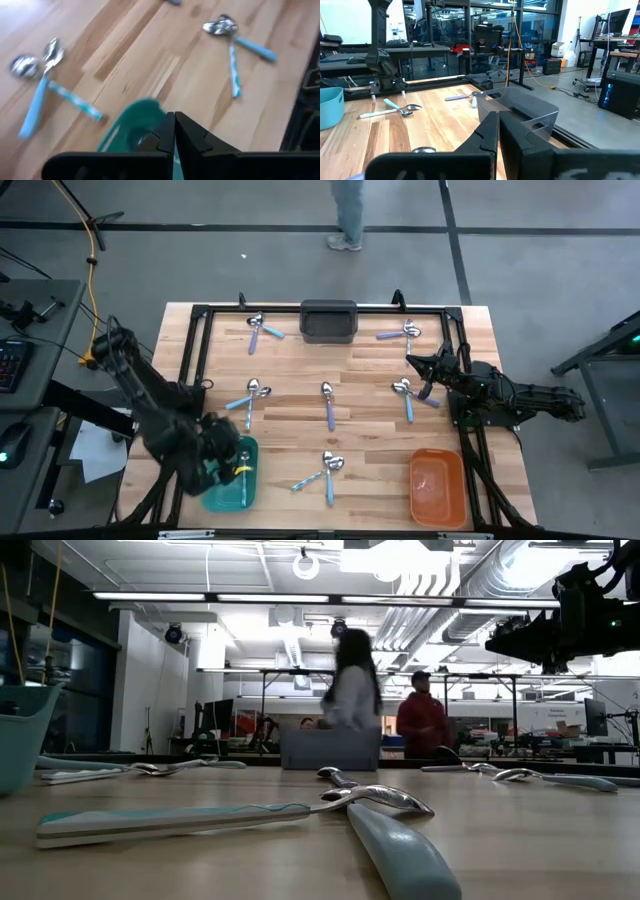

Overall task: Sort silverware by color (type)
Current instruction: Put the purple spoon into the orange bin

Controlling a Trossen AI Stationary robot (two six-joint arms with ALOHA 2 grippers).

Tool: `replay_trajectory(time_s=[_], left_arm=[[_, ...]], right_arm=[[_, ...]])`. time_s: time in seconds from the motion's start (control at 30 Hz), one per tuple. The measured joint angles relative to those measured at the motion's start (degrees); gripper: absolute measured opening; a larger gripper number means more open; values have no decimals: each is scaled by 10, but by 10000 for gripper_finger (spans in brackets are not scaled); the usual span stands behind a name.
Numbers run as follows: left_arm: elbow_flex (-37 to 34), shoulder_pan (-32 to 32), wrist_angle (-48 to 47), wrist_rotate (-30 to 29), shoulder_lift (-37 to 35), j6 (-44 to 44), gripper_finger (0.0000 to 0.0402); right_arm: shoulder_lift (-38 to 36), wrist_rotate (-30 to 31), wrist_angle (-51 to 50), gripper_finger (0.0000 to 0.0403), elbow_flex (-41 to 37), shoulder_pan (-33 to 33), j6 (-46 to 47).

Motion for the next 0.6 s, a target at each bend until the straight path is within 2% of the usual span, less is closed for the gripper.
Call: replay_trajectory(time_s=[0.3, 0.47, 0.6], left_arm=[[-130, 159, 263, 80, -118, 336, 0], [-168, 230, 376, 136, -140, 452, 0], [-171, 264, 407, 158, -137, 518, 0]], right_arm=[[0, 0, 0, 0, 0, 0, 0], [0, 0, 0, 0, 0, 0, 0], [0, 0, 0, 0, 0, 0, 0]])
